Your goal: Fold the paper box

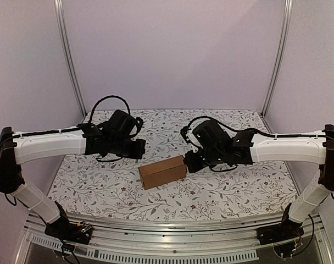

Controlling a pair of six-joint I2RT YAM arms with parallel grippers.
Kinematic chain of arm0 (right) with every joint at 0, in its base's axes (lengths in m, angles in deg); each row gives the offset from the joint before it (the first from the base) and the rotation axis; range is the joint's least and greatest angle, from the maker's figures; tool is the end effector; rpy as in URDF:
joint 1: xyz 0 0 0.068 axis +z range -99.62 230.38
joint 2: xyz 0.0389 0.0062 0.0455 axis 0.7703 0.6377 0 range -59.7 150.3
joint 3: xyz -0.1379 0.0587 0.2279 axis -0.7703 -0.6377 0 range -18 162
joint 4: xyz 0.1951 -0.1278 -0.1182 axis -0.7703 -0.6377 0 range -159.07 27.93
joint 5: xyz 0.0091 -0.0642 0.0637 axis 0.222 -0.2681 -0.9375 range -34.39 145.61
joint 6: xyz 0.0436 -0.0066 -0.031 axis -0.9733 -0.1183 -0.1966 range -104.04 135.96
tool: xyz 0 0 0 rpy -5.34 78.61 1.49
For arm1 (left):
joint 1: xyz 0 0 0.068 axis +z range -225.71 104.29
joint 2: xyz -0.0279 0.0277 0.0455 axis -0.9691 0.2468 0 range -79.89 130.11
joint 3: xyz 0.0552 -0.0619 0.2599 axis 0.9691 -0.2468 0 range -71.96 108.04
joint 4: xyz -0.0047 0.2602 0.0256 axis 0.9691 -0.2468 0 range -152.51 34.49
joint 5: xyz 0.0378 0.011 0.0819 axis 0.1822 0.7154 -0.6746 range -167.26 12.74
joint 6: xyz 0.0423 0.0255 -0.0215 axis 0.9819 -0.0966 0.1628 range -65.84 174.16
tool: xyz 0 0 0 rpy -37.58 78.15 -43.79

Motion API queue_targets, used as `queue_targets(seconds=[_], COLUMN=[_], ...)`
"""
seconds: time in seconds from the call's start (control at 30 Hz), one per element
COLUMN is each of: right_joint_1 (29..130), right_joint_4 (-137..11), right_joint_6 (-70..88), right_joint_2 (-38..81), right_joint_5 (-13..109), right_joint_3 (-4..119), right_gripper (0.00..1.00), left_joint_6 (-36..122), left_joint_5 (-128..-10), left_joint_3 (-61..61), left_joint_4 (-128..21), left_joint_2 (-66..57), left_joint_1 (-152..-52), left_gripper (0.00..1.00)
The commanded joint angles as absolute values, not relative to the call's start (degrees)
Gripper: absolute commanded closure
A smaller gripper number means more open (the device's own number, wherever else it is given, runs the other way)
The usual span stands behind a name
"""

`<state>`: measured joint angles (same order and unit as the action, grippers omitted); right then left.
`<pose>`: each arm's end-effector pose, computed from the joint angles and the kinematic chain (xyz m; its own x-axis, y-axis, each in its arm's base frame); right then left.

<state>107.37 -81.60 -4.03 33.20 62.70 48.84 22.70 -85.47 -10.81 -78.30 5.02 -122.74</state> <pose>0.1978 0.2964 0.2453 -0.6341 -0.3533 -0.6878 -0.6048 0.7809 0.1564 0.2219 -0.2308 0.2534 -0.7652 0.0635 -0.6407 0.3023 0.9140 -0.2704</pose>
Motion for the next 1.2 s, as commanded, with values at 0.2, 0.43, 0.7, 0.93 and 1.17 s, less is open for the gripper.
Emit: queue_targets(seconds=[0.2, 0.43, 0.7, 0.93, 1.17], right_joint_1=[107.64, 107.18, 105.30, 104.20, 104.17], right_joint_4=[-72.28, -68.58, -67.68, -67.46, -67.85], right_joint_6=[-14.84, -19.95, -22.28, -22.45, -21.88], right_joint_2=[36.39, 41.43, 45.60, 49.40, 53.14], right_joint_5=[57.53, 57.71, 58.50, 57.24, 56.31], right_joint_3=[39.29, 40.31, 45.19, 51.07, 55.51], right_gripper=[1.00, 1.00, 1.00, 1.00, 1.00], left_joint_6=[22.66, 22.19, 21.52, 20.14, 19.04], left_joint_5=[-79.35, -75.03, -70.88, -69.99, -70.44], left_joint_3=[-9.70, -10.59, -13.91, -16.15, -18.12], left_joint_4=[-75.72, -74.97, -72.69, -71.38, -70.91], left_joint_2=[15.04, 17.35, 15.86, 14.71, 11.78], left_joint_1=[-118.07, -118.07, -118.41, -119.36, -120.49], left_gripper=[1.00, 1.00, 1.00, 1.00, 1.00])
